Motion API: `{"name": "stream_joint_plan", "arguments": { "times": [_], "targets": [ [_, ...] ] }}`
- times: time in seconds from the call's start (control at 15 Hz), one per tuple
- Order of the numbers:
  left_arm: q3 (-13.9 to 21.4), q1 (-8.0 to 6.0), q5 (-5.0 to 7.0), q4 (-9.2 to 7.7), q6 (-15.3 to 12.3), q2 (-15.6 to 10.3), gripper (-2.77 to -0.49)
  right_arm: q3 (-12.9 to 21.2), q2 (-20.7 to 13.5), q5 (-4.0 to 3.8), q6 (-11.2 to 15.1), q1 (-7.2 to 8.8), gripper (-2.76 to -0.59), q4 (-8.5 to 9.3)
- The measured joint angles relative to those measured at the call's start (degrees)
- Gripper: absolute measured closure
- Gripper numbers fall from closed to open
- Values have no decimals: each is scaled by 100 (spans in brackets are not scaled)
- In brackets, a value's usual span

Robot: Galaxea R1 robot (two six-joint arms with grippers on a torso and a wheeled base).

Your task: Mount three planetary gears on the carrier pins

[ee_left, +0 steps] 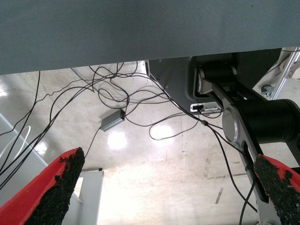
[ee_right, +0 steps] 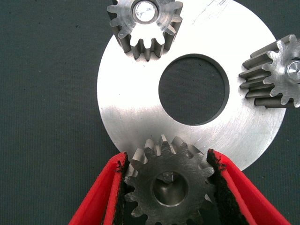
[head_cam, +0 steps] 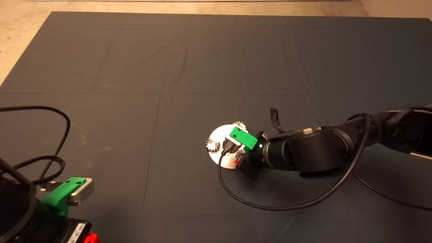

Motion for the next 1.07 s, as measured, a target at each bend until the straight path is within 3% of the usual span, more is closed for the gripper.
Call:
{"name": "stream_joint_plan", "arguments": {
  "times": [0.13,0.47,1.07],
  "targets": [
    [0,0,2,1,0,0,-262,0,-30,54,-2,0,-110,-1],
    [0,0,2,1,-2,0,-262,2,-83,106,-5,0,-110,-1],
    [0,0,2,1,-40,-2,-262,11,-185,122,-5,-2,-109,-4]
  ]
}}
